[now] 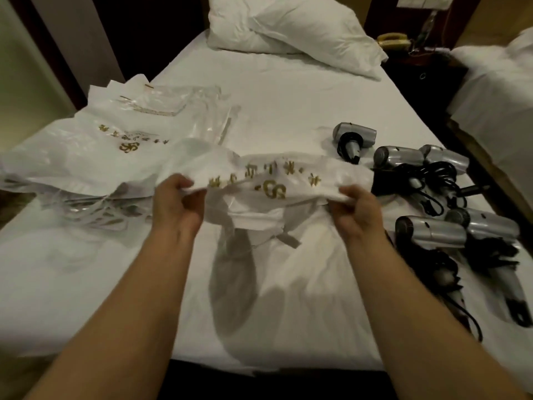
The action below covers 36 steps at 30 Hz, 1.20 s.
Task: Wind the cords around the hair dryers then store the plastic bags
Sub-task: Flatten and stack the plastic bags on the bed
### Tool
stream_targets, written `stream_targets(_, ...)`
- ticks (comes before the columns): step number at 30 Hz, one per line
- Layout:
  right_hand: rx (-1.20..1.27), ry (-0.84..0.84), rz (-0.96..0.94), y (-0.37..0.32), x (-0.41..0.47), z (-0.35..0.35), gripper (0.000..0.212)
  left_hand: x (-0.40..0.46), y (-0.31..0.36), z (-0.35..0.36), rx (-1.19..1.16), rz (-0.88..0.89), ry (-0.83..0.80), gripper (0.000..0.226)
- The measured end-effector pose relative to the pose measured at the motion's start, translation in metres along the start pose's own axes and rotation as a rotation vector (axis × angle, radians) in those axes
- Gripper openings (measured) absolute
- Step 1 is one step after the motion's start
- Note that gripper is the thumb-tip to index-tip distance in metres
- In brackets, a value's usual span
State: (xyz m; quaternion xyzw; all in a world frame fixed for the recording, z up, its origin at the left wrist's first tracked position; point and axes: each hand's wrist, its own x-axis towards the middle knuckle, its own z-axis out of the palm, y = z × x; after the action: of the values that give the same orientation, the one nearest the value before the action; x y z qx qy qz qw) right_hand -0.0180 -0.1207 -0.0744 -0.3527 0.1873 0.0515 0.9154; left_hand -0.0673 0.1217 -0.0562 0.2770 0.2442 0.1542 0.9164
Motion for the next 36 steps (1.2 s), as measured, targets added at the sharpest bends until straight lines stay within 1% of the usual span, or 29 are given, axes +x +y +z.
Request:
stream_targets(1,0.076,-0.007,0.005,0.010,-0.004,-0.014,0.033,-0.004,-0.009,-0.013,-0.041,0.009,0.014,0.045)
stream_targets(3,0.067,0.048,0.048,0.031,-0.020,-0.050,0.056,-0.014,-0.027,-0.049,-0.013,-0.028,0.093,0.044)
stream_targets(5,-0.035,0.167,0.096,0.047,-0.034,-0.089,0.063,-0.021,-0.041,-0.094,0.105,-0.098,0.191,0.042)
stream_targets(7,-0.203,0.226,0.073,0.055,-0.044,-0.116,0.056,-0.027,-0.046,-0.129,0.282,-0.139,0.257,0.034)
stream_targets(9,-0.424,0.246,0.020,0.055,-0.052,-0.131,0.046,-0.031,-0.046,-0.145,0.451,-0.150,0.274,0.027)
stream_targets(12,-0.911,0.267,-0.011,0.045,-0.059,-0.136,0.028,-0.035,-0.030,-0.143,0.760,-0.105,0.271,0.022)
stream_targets(13,-1.045,0.288,-0.012,0.042,-0.059,-0.135,0.025,-0.036,-0.023,-0.138,0.932,-0.033,0.284,0.025)
stream_targets(14,-1.138,0.308,-0.017,0.039,-0.060,-0.133,0.025,-0.037,-0.017,-0.127,1.131,0.091,0.320,0.033)
stream_targets(15,-1.213,0.315,-0.035,0.037,-0.060,-0.131,0.029,-0.041,-0.011,-0.112,1.288,0.282,0.341,0.044)
stream_targets(16,-1.281,0.322,-0.052,0.036,-0.061,-0.128,0.034,-0.045,-0.008,-0.092,1.368,0.529,0.307,0.049)
stream_targets(17,-1.322,0.345,-0.036,0.037,-0.061,-0.127,0.037,-0.047,-0.008,-0.069,1.400,0.742,0.201,0.050)
stream_targets(18,-1.336,0.364,-0.018,0.039,-0.062,-0.126,0.035,-0.044,-0.012,-0.048,1.469,0.849,0.041,0.049)
stream_targets(19,-1.299,0.378,-0.011,0.041,-0.062,-0.126,0.029,-0.038,-0.020,-0.028,1.594,0.858,-0.132,0.050)
stream_targets(20,-1.237,0.396,0.011,0.039,-0.063,-0.125,0.024,-0.031,-0.031,-0.016,1.770,0.785,-0.275,0.054)
stream_targets(21,-1.122,0.431,0.007,0.034,-0.063,-0.123,0.025,-0.024,-0.044,-0.010,1.978,0.684,-0.387,0.058)
stream_targets(22,-0.979,0.474,-0.034,0.028,-0.060,-0.119,0.036,-0.017,-0.058,-0.011,2.172,0.581,-0.488,0.060)
stream_targets(23,-0.863,0.525,-0.126,0.023,-0.057,-0.112,0.049,-0.013,-0.071,-0.017,2.308,0.493,-0.566,0.061)
stream_targets(24,-0.829,0.529,-0.270,0.018,-0.055,-0.097,0.054,-0.010,-0.083,-0.023,2.370,0.428,-0.612,0.060)
stream_targets(25,-0.857,0.462,-0.431,0.017,-0.054,-0.076,0.053,-0.010,-0.091,-0.030,2.373,0.395,-0.625,0.060)
stream_targets(26,-0.940,0.325,-0.570,0.021,-0.052,-0.053,0.051,-0.009,-0.095,-0.034,2.350,0.395,-0.616,0.059)
stream_targets(27,-1.113,0.158,-0.644,0.030,-0.052,-0.030,0.049,-0.009,-0.098,-0.038,2.336,0.405,-0.594,0.058)
stream_targets(29,-1.662,-0.100,-0.596,0.060,-0.042,-0.004,0.046,-0.012,-0.101,-0.045,2.362,0.433,-0.544,0.059)
stream_targets(30,-1.909,-0.155,-0.515,0.074,-0.033,-0.006,0.048,-0.013,-0.102,-0.050,2.372,0.449,-0.505,0.063)
stream_targets(31,-2.067,-0.168,-0.433,0.086,-0.024,-0.014,0.050,-0.010,-0.101,-0.057,2.370,0.480,-0.452,0.069)
stream_targets(32,-2.126,-0.145,-0.356,0.093,-0.019,-0.024,0.053,-0.008,-0.101,-0.066,2.367,0.508,-0.397,0.073)
stream_targets(33,-2.129,-0.110,-0.301,0.097,-0.015,-0.035,0.058,-0.007,-0.100,-0.075,2.374,0.512,-0.343,0.073)
stream_targets(34,-2.121,-0.098,-0.286,0.102,-0.013,-0.045,0.066,-0.005,-0.100,-0.084,2.354,0.475,-0.305,0.070)
stream_targets(35,-2.121,-0.094,-0.290,0.106,-0.011,-0.052,0.075,-0.005,-0.100,-0.090,2.330,0.398,-0.288,0.069)
stream_targets(36,-2.130,-0.100,-0.280,0.110,-0.010,-0.057,0.082,-0.003,-0.103,-0.096,2.318,0.370,-0.278,0.070)
